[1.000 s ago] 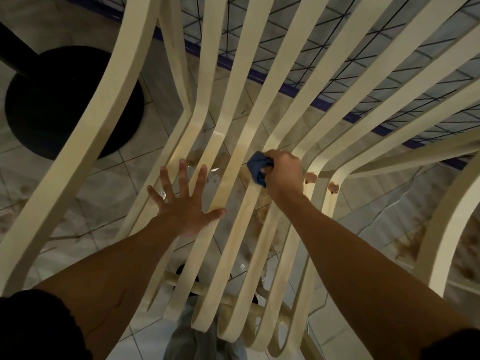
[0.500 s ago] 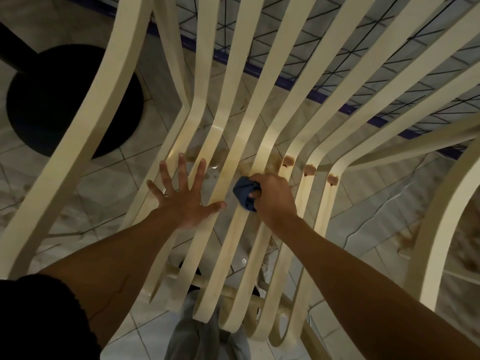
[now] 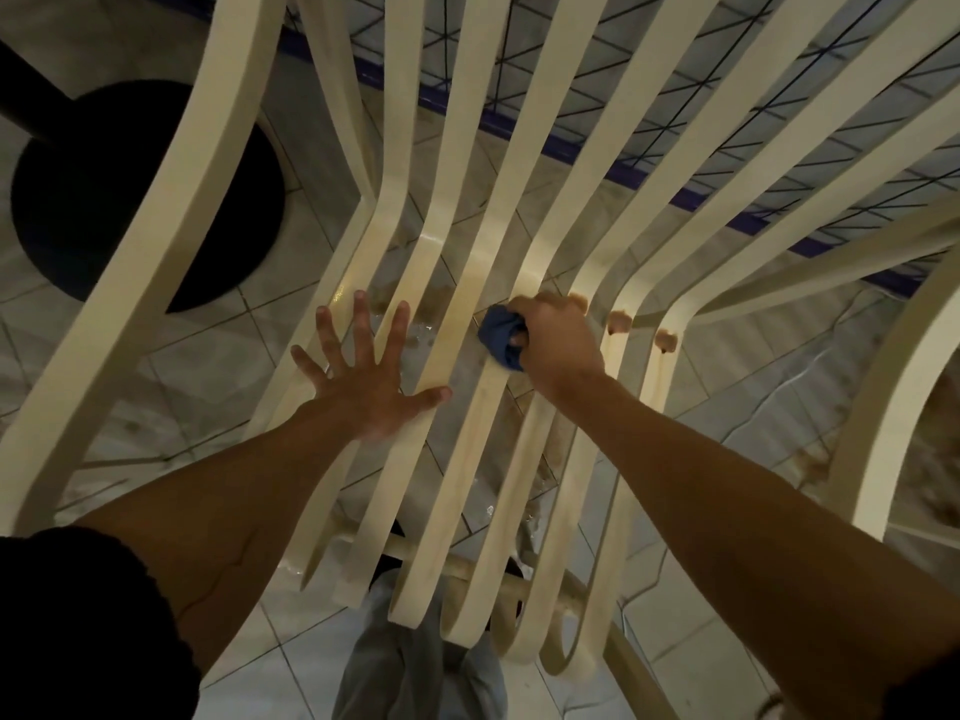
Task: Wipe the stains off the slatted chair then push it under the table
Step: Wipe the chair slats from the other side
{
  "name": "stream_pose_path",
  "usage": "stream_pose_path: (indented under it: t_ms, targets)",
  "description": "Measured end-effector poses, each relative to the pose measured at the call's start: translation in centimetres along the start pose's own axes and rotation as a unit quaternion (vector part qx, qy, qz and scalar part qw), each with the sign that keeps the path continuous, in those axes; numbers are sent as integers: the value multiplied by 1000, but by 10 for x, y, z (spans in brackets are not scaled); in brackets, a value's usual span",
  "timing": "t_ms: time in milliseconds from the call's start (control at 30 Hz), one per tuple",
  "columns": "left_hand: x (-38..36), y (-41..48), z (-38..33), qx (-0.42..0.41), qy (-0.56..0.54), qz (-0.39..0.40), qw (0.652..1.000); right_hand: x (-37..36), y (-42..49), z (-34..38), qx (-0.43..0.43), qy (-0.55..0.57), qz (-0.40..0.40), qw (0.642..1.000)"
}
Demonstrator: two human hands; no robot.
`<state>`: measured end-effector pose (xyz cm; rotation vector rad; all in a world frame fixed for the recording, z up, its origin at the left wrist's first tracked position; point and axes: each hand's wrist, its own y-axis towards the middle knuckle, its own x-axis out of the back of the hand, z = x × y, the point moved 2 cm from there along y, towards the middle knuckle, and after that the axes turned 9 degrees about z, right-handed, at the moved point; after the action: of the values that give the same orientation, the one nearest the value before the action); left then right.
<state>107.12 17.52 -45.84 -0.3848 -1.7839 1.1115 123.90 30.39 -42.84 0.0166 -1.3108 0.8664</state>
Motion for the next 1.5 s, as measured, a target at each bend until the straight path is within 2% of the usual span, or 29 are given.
stream_pose_path:
  t_ms: [100, 233, 500, 733, 967, 1167, 1400, 1500]
  targets:
    - [0, 1, 1, 0, 6, 1, 1000, 8, 18, -4, -37, -8, -36, 999]
    - [0, 3, 2, 0, 4, 6, 1000, 12, 17, 2, -60, 34, -20, 997]
    - [-2, 4, 2, 5, 4, -7, 1000, -19, -46, 14, 19, 91, 25, 995]
    - [-2, 3, 0, 8, 13, -12, 1000, -21, -28, 10, -60, 102, -31, 992]
    - [-7, 1, 3, -7, 11, -38, 999, -34, -56, 17, -3, 95, 45, 994]
    - [-9, 2, 4, -13, 16, -52, 998, -27, -45, 15, -56, 122, -23, 991]
    - [-9, 1, 3, -11, 13, -49, 999, -36, -67, 30, 31, 67, 49, 996]
    - [-8, 1, 2, -8, 14, -53, 998, -28, -58, 30, 40, 27, 51, 998]
